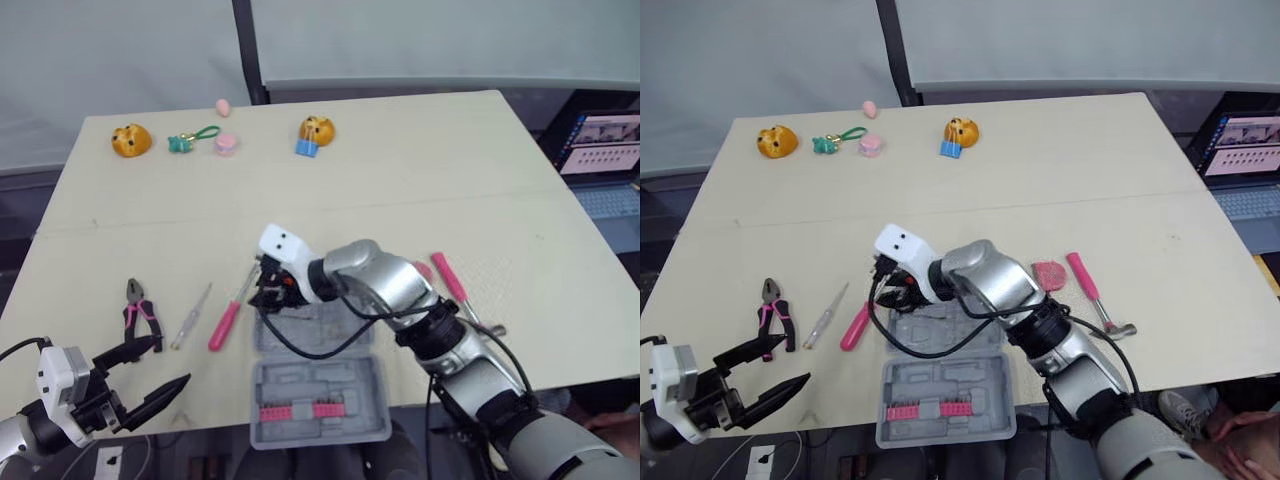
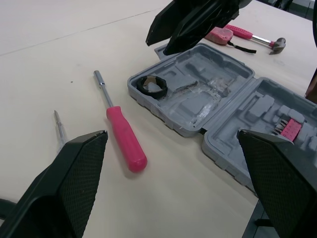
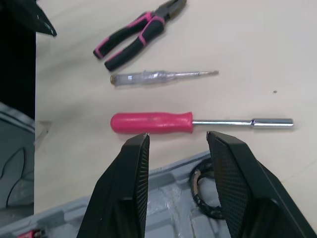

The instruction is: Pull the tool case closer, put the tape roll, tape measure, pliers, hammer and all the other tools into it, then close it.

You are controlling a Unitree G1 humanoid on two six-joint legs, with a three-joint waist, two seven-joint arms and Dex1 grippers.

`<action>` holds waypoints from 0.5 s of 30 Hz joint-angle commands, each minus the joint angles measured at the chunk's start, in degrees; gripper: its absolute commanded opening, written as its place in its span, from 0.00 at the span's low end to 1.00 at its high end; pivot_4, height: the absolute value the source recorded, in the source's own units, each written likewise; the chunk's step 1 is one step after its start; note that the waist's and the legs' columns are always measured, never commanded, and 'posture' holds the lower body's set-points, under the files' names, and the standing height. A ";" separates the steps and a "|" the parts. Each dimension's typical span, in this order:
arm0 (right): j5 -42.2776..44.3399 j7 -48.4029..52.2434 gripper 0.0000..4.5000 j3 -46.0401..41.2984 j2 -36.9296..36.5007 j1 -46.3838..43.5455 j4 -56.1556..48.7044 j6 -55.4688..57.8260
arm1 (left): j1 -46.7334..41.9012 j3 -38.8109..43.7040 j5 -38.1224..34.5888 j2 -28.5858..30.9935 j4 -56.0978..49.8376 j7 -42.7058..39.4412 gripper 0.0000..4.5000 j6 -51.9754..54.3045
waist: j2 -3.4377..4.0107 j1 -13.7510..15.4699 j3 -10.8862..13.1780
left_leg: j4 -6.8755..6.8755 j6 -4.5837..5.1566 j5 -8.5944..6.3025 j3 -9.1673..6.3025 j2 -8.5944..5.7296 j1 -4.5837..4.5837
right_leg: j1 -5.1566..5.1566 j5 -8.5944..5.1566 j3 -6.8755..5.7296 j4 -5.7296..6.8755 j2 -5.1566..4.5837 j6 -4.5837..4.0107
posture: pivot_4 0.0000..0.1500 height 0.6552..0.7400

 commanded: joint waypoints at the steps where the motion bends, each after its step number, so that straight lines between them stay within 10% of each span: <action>1: 0.46 -1.13 0.43 -1.50 -0.25 3.29 -2.58 -3.69 | 0.03 0.62 -0.79 0.10 -1.11 -0.08 1.00 -0.21 | 0.00 -0.02 0.00 | 0.00 0.00 0.00 0.00 0.00 0.00 | 0.00 0.00 0.00 0.00 0.00 0.00 | 1.00 0.67; 15: -1.31 -4.93 0.25 -1.58 1.95 9.22 1.76 -12.34 | -1.16 0.93 -1.00 0.86 -0.96 -0.29 1.00 0.98 | -0.01 -0.04 0.00 | 0.00 0.00 0.00 0.01 0.01 0.00 | -0.03 0.00 0.01 0.00 0.01 0.00 | 1.00 0.67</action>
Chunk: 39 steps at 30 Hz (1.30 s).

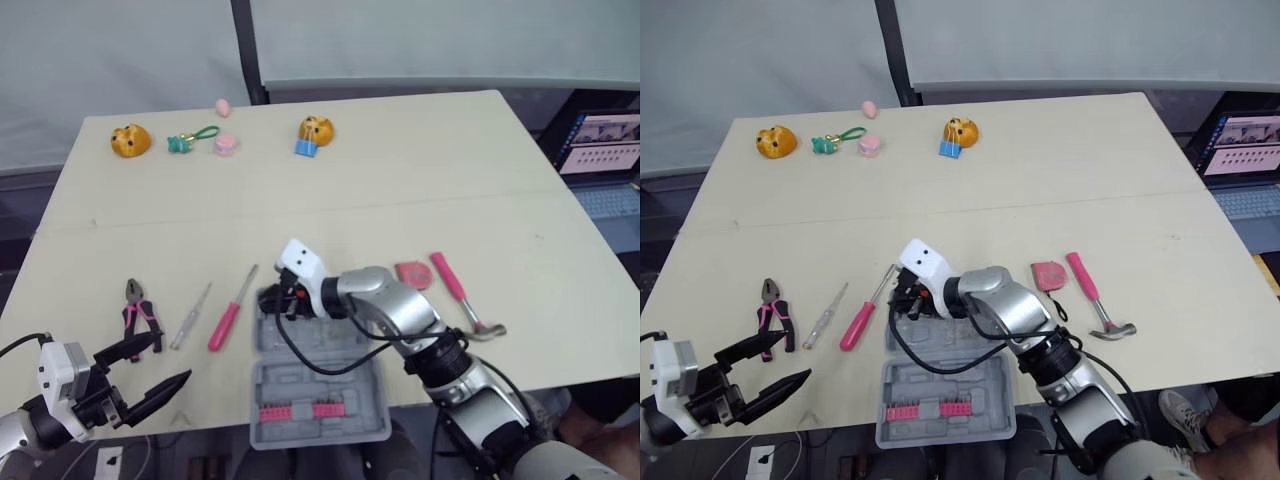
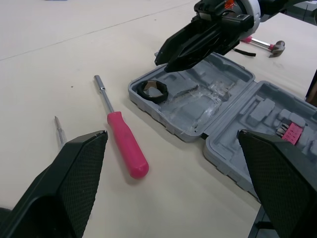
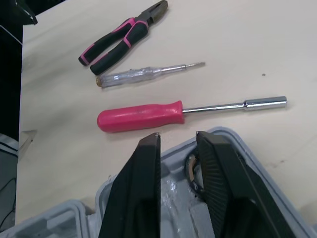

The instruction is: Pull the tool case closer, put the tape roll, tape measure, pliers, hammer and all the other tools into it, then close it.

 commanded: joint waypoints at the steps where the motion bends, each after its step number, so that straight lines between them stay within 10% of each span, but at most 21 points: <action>1: -0.51 -1.38 0.25 -1.00 1.69 0.34 1.60 -3.07 | 0.03 0.91 -0.90 0.72 -1.08 -0.22 1.00 0.13 | 0.00 -0.01 0.00 | 0.00 0.00 0.00 0.00 0.00 0.00 | 0.00 0.00 0.00 0.00 0.00 0.00 | 1.00 0.67; 39: -9.36 -1.29 0.25 0.25 6.68 -0.92 19.60 -16.31 | 0.35 -0.02 -0.25 0.21 -2.82 0.23 1.00 0.98 | 0.00 -0.20 0.00 | 0.01 -0.01 0.01 0.00 0.02 0.02 | 0.00 0.00 0.00 0.04 0.03 0.00 | 1.00 0.67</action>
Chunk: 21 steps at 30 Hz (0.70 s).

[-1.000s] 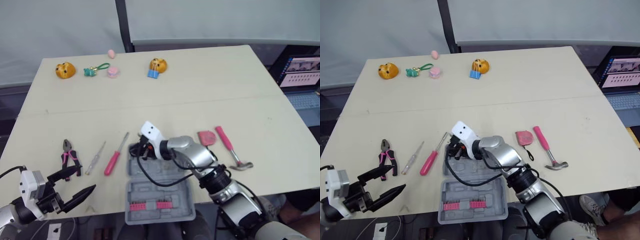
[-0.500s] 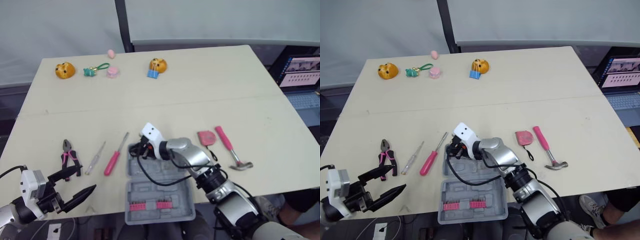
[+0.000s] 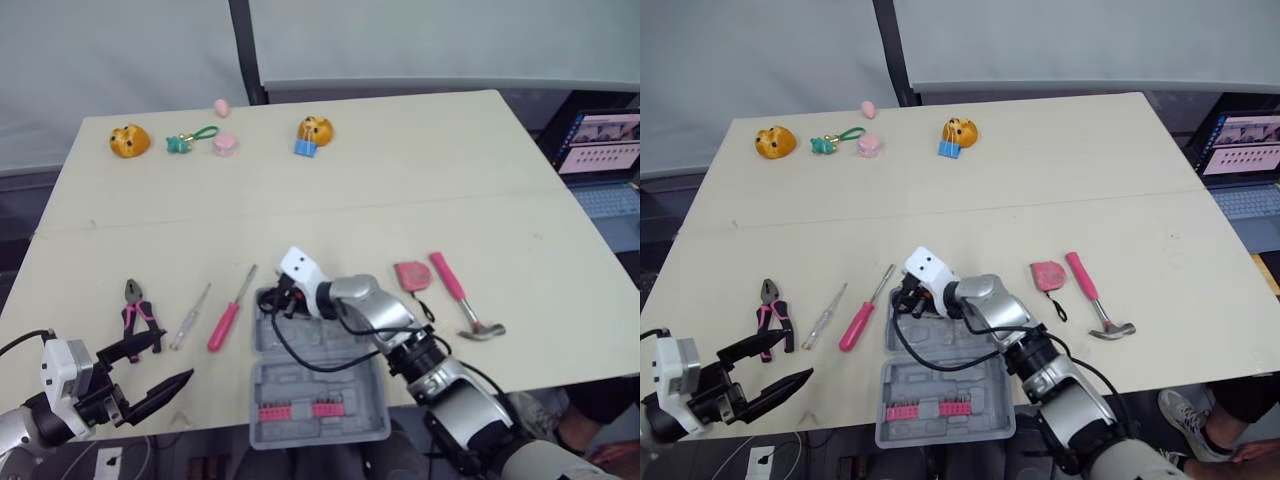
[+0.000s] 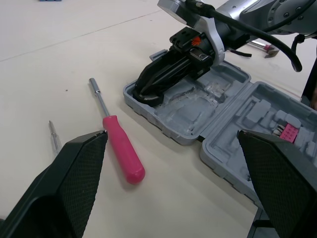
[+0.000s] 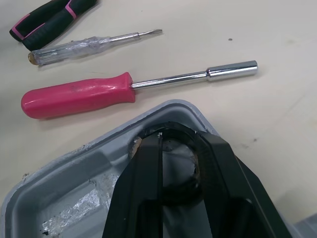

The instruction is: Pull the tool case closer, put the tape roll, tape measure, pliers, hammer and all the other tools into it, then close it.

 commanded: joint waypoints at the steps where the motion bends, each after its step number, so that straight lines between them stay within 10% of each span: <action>1: -1.29 0.43 0.25 1.70 1.08 0.43 -0.20 -0.95 | 0.72 0.07 -0.24 -0.10 -1.07 0.16 1.00 -0.26 | 0.00 -0.01 0.00 | 0.00 0.00 0.00 0.00 0.00 0.00 | 0.00 0.00 0.00 0.00 0.00 0.00 | 1.00 0.67; 21: -7.88 0.32 0.25 5.37 -1.00 3.74 0.05 -5.61 | -0.33 -1.40 0.24 -0.02 -0.62 0.06 1.00 -0.69 | -0.10 0.01 -0.07 | 0.00 -0.02 -0.01 0.00 -0.01 0.16 | 0.00 -0.05 0.00 0.31 -0.01 -0.09 | 1.00 0.67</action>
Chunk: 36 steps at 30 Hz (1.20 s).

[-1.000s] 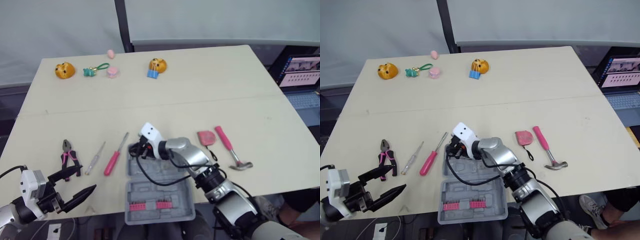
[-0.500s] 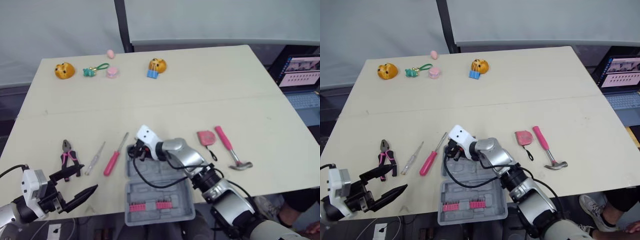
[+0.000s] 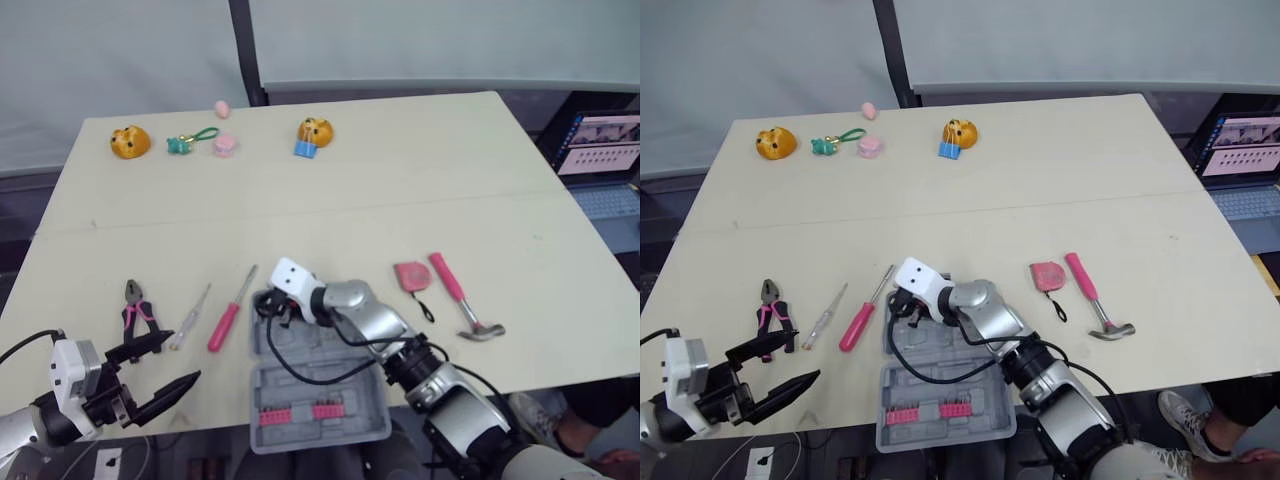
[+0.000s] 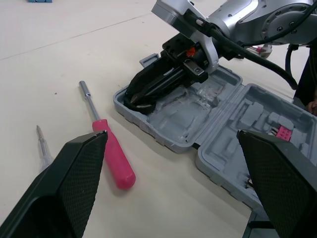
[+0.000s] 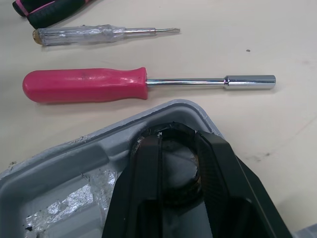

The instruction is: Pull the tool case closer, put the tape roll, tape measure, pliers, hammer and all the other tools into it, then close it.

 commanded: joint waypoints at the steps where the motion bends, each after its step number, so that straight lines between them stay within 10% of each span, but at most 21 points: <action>1: -1.77 0.34 0.25 1.86 -0.54 1.89 0.57 0.05 | 0.22 0.19 0.07 0.27 -0.65 0.04 1.00 -0.61 | -0.01 0.00 -0.01 | 0.00 0.00 0.00 0.00 0.00 0.01 | 0.00 -0.01 0.00 0.01 0.00 -0.01 | 1.00 0.67; 11: 1.14 1.99 0.25 -1.97 -0.44 0.90 -6.03 3.42 | -1.84 0.18 -0.49 0.85 0.06 0.36 1.00 0.13 | -0.04 0.13 -0.02 | 0.00 0.00 0.00 -0.01 0.00 -0.01 | 0.00 -0.01 0.00 0.02 0.00 -0.02 | 1.00 0.67; 21: 13.53 7.87 0.25 -13.42 -13.35 2.52 -37.33 24.33 | -9.13 0.56 -5.25 5.31 1.70 -2.96 1.00 5.27 | -0.04 1.27 -0.02 | 0.00 -0.01 0.00 -0.04 0.01 -0.13 | -0.11 -0.01 -0.04 0.01 -0.01 -0.03 | 1.00 0.67; 36: 27.21 15.40 0.25 -41.58 -42.28 42.71 -59.08 23.68 | -4.06 0.24 -3.33 4.64 2.58 -6.93 1.00 3.19 | -0.15 2.31 0.01 | 0.00 0.10 -0.01 0.17 0.08 -0.08 | 0.19 0.00 -0.33 -0.57 -0.06 0.01 | 1.00 0.67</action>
